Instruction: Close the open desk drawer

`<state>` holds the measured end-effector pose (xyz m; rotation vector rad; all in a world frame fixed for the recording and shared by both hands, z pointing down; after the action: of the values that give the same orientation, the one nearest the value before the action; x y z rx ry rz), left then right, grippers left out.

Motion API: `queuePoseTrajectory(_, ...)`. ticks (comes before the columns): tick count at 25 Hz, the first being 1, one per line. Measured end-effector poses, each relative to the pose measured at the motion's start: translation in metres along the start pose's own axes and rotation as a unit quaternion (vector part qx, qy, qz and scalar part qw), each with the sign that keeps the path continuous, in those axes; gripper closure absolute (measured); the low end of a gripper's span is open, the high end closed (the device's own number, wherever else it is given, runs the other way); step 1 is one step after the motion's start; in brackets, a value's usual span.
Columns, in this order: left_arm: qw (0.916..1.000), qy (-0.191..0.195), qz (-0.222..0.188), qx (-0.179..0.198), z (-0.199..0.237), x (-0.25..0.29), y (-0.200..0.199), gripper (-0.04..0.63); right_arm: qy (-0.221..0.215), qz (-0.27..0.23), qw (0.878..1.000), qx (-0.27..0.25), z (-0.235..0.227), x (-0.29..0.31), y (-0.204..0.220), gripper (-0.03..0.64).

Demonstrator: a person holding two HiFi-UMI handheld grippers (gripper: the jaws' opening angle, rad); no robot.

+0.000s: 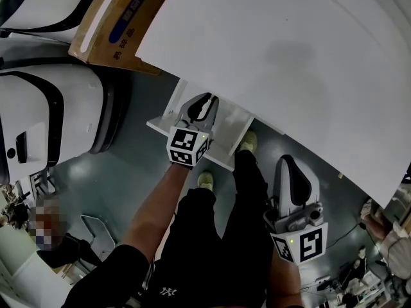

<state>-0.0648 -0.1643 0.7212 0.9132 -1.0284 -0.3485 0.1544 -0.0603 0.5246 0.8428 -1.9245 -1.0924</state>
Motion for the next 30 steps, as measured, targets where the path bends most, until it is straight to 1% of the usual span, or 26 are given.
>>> queuePoseTrajectory(3, 1.0, -0.002, 0.0, 0.005, -0.001, 0.001, -0.002, 0.518, 0.0, 0.001, 1.0, 0.002, -0.002, 0.002, 0.0, 0.594)
queuePoseTrajectory(9, 1.0, 0.0, -0.003, -0.004, 0.0, 0.011, -0.009, 0.509, 0.001, 0.002, 1.0, 0.003, -0.005, 0.006, -0.001, 0.594)
queuePoseTrajectory(15, 0.9998, 0.015, -0.014, -0.006, 0.001, 0.01, -0.008, 0.506, 0.0, 0.005, 1.0, 0.006, -0.006, 0.01, -0.003, 0.594)
queuePoseTrajectory(17, 0.9997, 0.015, -0.013, -0.011, 0.002, 0.006, -0.008, 0.491, -0.003, 0.008, 1.0, 0.008, -0.003, 0.012, -0.004, 0.594)
queuePoseTrajectory(22, 0.9995, 0.012, 0.004, -0.027, -0.001, -0.023, -0.01, 0.489, -0.004, 0.017, 1.0, 0.005, 0.006, 0.01, -0.01, 0.594)
queuePoseTrajectory(25, 0.9993, 0.025, -0.002, -0.027, -0.01, -0.046, -0.025, 0.516, 0.001, 0.025, 1.0, -0.004, 0.012, 0.009, -0.014, 0.594)
queuePoseTrajectory(26, 0.9992, 0.033, -0.007, -0.023, -0.014, -0.054, -0.032, 0.525, 0.004, 0.027, 1.0, -0.006, 0.014, 0.009, -0.015, 0.594)
queuePoseTrajectory(29, 0.9981, 0.056, -0.025, -0.003, -0.029, -0.08, -0.058, 0.588, 0.011, 0.034, 0.999, -0.005, 0.019, 0.007, -0.02, 0.594)
queuePoseTrajectory(30, 0.9975, 0.064, -0.031, 0.002, -0.035, -0.089, -0.067, 0.595, 0.012, 0.035, 0.999, -0.007, 0.022, 0.005, -0.023, 0.594)
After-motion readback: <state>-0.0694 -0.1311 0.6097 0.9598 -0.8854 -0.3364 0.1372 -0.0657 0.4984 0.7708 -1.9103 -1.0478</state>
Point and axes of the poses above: the fingertips, and each gripper's own axes: x forward along the fingers, z to its left, y out of its underside, the point moved 7 cm from there along -x, backward along the fingers, and after that the axes turned 7 degrees about z, right-handed, at the moved point
